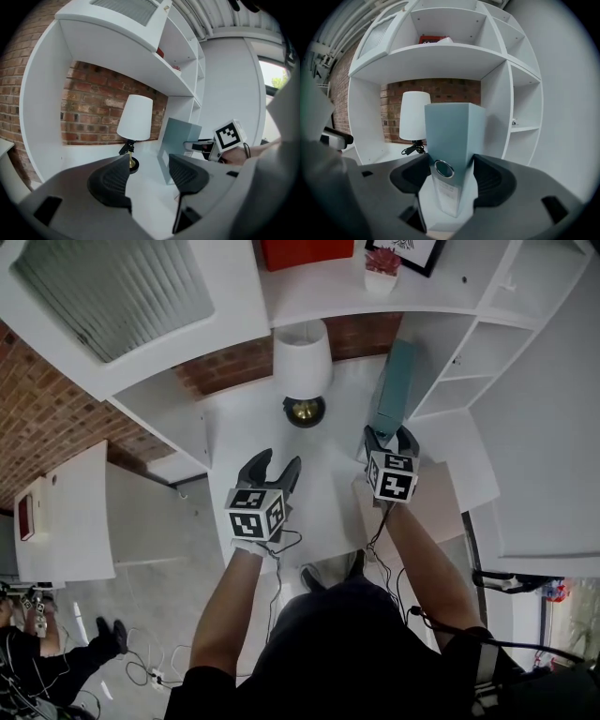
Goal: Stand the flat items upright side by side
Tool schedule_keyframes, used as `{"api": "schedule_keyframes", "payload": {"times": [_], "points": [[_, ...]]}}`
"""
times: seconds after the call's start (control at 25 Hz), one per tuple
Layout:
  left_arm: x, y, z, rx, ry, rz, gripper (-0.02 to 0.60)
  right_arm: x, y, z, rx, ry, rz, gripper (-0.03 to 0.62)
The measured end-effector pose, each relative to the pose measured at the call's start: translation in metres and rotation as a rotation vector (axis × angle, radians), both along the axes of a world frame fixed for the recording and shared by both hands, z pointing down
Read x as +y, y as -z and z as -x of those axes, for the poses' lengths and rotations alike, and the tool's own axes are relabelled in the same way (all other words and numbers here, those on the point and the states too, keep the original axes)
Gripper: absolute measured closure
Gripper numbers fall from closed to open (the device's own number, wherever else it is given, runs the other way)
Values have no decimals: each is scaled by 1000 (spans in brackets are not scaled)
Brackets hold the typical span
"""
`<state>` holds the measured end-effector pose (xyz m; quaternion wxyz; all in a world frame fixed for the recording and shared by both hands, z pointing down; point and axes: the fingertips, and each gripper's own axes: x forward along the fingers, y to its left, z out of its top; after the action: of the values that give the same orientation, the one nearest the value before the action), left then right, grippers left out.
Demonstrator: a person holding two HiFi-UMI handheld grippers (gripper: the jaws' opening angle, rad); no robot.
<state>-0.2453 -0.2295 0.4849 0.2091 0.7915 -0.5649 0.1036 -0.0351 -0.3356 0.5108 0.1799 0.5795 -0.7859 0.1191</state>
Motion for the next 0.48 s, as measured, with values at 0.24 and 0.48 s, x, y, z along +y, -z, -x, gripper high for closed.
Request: {"api": "schedule_keyframes", "payload": {"times": [0.24,0.48], "points": [[-21,-5,-25,12,-6,10,324,-26,1,-33,20,102,-16,307],[-38,-8,-49,4,-5,18,324,-55,0,-66,51,110,-13,313]]}}
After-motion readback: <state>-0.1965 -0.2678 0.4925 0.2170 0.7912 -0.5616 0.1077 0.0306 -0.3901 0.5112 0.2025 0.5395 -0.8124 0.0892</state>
